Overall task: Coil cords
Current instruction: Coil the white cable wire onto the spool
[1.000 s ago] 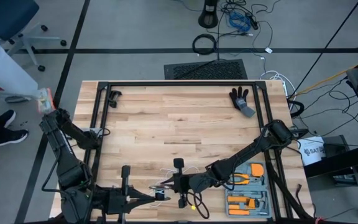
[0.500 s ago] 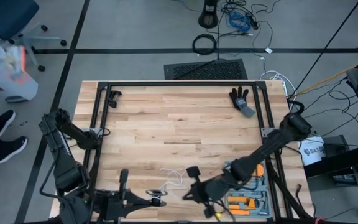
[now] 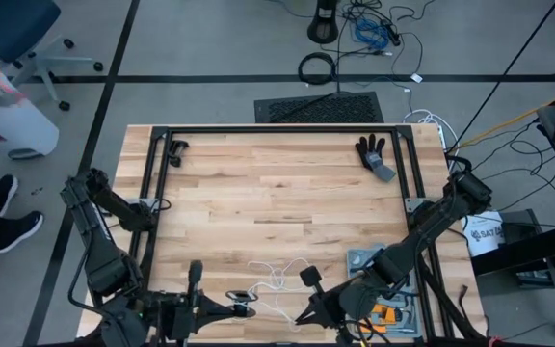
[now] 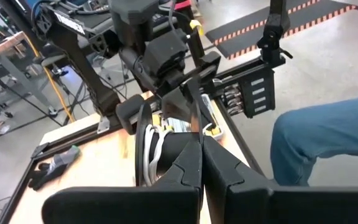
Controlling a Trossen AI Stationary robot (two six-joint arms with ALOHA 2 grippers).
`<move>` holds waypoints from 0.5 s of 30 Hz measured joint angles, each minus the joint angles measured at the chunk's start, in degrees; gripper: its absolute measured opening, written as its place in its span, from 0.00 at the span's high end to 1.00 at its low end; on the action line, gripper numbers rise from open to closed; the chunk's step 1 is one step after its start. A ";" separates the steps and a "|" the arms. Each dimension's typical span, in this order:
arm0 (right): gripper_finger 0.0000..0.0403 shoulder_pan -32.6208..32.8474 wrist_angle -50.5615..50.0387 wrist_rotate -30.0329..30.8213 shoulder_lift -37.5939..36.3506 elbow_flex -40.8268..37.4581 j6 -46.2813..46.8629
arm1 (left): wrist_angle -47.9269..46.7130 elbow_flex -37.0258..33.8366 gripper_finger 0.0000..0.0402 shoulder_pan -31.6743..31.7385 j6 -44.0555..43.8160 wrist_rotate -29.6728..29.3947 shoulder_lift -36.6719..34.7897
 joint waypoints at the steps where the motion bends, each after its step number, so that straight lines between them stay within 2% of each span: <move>1: 1.00 -0.01 0.01 0.02 -0.02 0.00 -0.14 | 0.08 0.00 1.00 -0.02 0.00 0.02 0.00; 7: 1.00 -0.05 0.14 -0.01 -0.10 0.00 -1.35 | -1.63 0.00 1.00 -0.01 -1.47 4.50 0.19; 15: 1.00 3.45 -7.77 -0.42 -0.35 5.07 0.44 | -8.43 0.00 1.00 0.00 -4.94 4.58 0.30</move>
